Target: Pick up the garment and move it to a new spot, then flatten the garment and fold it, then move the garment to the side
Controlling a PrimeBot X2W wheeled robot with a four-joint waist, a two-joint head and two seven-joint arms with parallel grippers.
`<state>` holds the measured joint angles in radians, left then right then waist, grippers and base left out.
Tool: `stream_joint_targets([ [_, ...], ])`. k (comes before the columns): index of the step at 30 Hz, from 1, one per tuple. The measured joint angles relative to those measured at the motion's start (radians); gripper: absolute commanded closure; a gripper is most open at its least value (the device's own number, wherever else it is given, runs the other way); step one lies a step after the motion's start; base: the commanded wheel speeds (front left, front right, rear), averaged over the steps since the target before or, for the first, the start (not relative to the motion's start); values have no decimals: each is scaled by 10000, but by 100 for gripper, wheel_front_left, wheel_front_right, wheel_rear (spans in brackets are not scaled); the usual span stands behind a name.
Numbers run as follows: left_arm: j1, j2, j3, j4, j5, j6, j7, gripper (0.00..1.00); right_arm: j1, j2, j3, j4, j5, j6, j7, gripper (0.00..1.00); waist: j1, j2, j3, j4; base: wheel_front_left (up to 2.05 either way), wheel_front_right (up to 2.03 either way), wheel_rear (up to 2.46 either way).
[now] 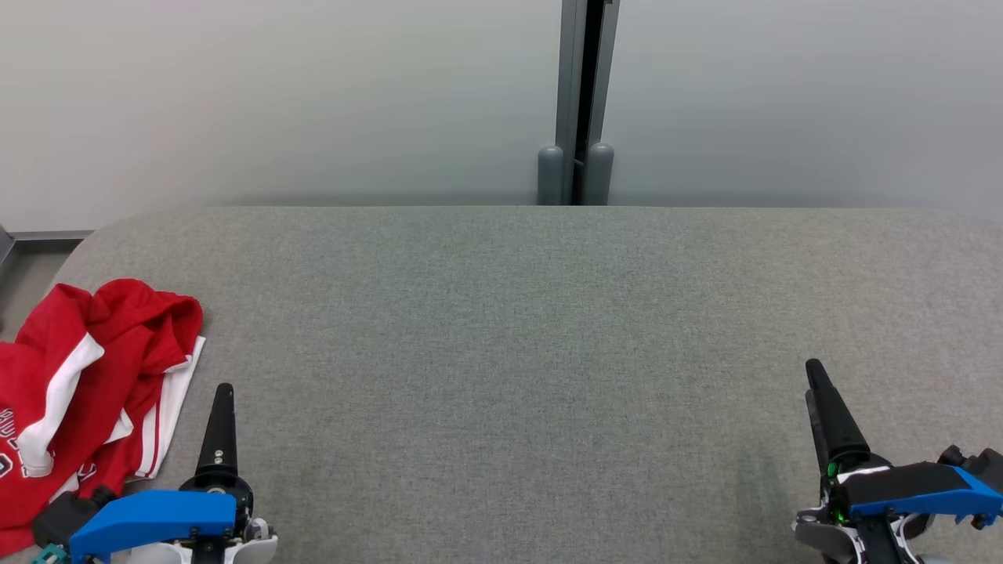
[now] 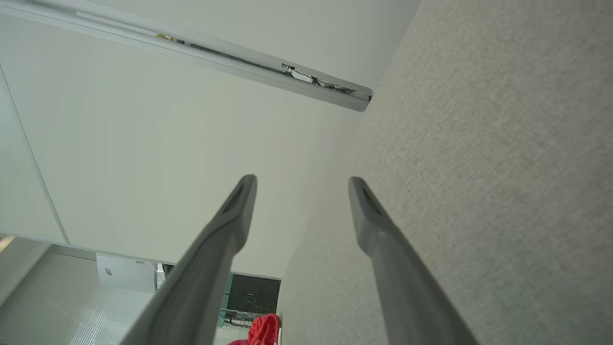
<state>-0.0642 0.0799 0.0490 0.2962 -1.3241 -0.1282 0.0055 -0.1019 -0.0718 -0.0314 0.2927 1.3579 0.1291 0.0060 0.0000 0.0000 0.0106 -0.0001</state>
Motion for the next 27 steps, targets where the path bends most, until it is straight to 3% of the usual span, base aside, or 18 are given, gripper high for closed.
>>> stream_joint_targets([
  [27, -193, 410, -903, 506, 4897, -2, -957, 0, -356, -23, 485, 518, -4844, 0, -957, 0, 0, 0, 35, -8, 0, 0, 0],
])
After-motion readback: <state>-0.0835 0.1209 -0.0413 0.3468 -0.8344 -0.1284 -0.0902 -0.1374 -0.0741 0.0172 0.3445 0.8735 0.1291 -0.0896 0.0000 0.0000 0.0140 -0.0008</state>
